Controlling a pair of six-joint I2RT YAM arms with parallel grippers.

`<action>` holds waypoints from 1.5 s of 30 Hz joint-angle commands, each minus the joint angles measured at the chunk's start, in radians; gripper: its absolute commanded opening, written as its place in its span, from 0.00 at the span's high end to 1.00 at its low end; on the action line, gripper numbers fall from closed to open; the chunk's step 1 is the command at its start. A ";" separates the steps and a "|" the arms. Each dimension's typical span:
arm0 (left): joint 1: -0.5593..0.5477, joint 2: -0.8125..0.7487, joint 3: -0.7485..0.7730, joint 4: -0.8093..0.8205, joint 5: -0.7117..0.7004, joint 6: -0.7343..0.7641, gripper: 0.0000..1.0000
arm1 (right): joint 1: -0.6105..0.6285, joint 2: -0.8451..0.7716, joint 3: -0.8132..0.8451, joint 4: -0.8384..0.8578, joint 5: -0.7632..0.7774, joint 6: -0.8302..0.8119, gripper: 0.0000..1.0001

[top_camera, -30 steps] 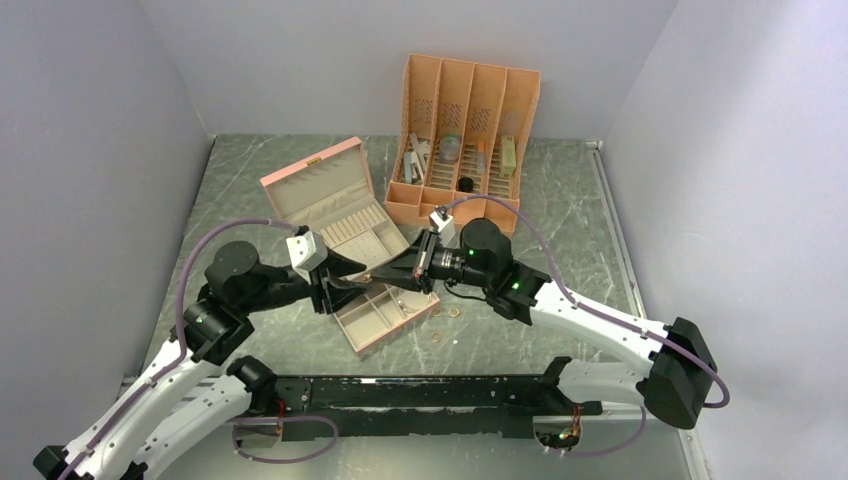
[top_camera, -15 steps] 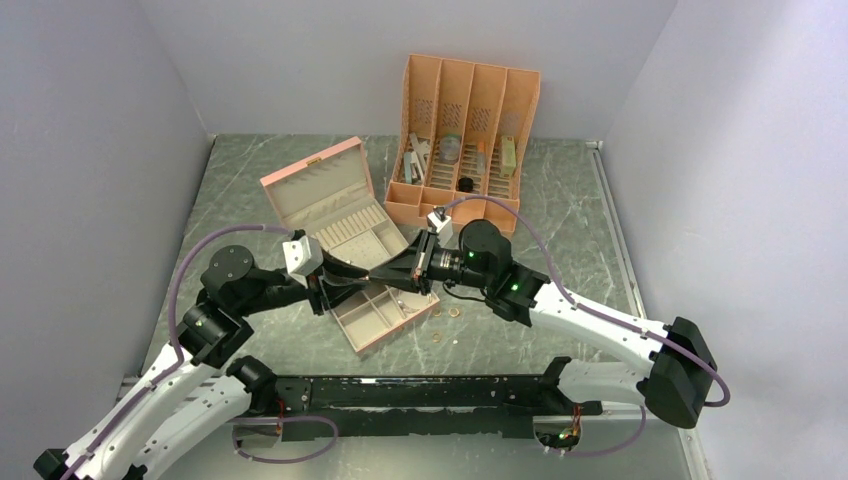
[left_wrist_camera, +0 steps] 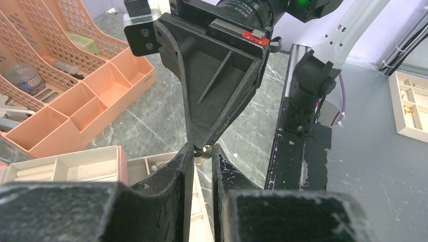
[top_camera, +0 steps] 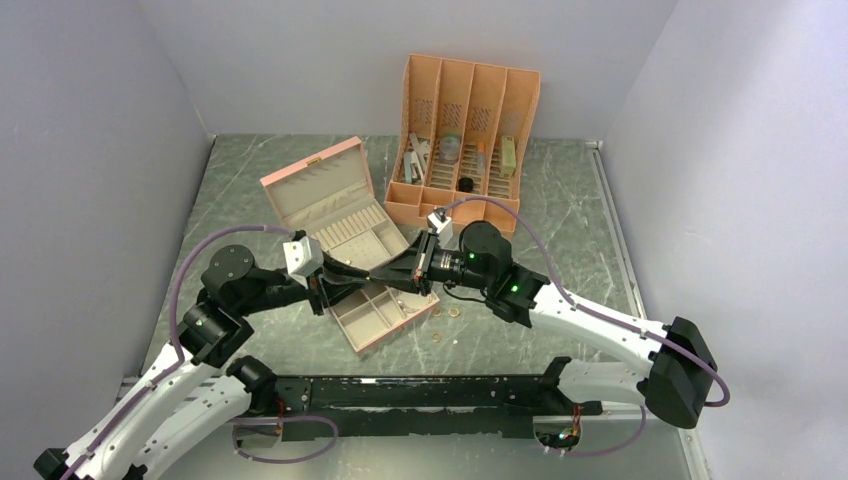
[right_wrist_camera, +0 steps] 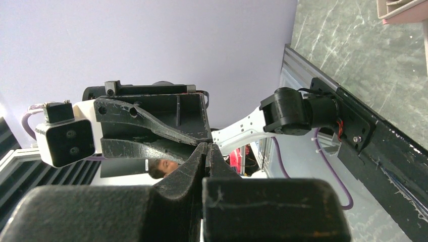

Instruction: Organize the mixed jewelry

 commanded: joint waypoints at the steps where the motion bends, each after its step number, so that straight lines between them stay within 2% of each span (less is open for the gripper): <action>1: -0.006 0.000 -0.011 0.054 0.072 0.011 0.95 | 0.013 -0.002 -0.009 0.039 -0.001 0.011 1.00; 12: -0.006 -0.005 -0.009 0.041 0.051 0.006 0.95 | 0.014 -0.022 -0.038 0.065 -0.003 0.015 1.00; 17: -0.006 -0.006 -0.009 0.041 0.055 0.005 0.95 | 0.014 -0.042 -0.057 0.062 0.008 0.019 0.88; 21: -0.006 -0.003 -0.006 0.039 0.056 0.007 0.95 | 0.012 -0.060 -0.068 0.043 0.019 0.017 0.75; 30: -0.006 0.007 -0.001 0.026 0.051 0.000 0.95 | 0.009 -0.118 -0.092 -0.007 0.058 -0.009 0.69; 36: -0.006 0.044 0.051 -0.058 0.011 -0.033 0.95 | 0.008 -0.192 -0.070 -0.176 0.180 -0.127 0.69; 45: -0.006 0.248 0.223 -0.325 -0.128 -0.170 0.95 | 0.001 -0.273 -0.054 -0.428 0.392 -0.304 0.69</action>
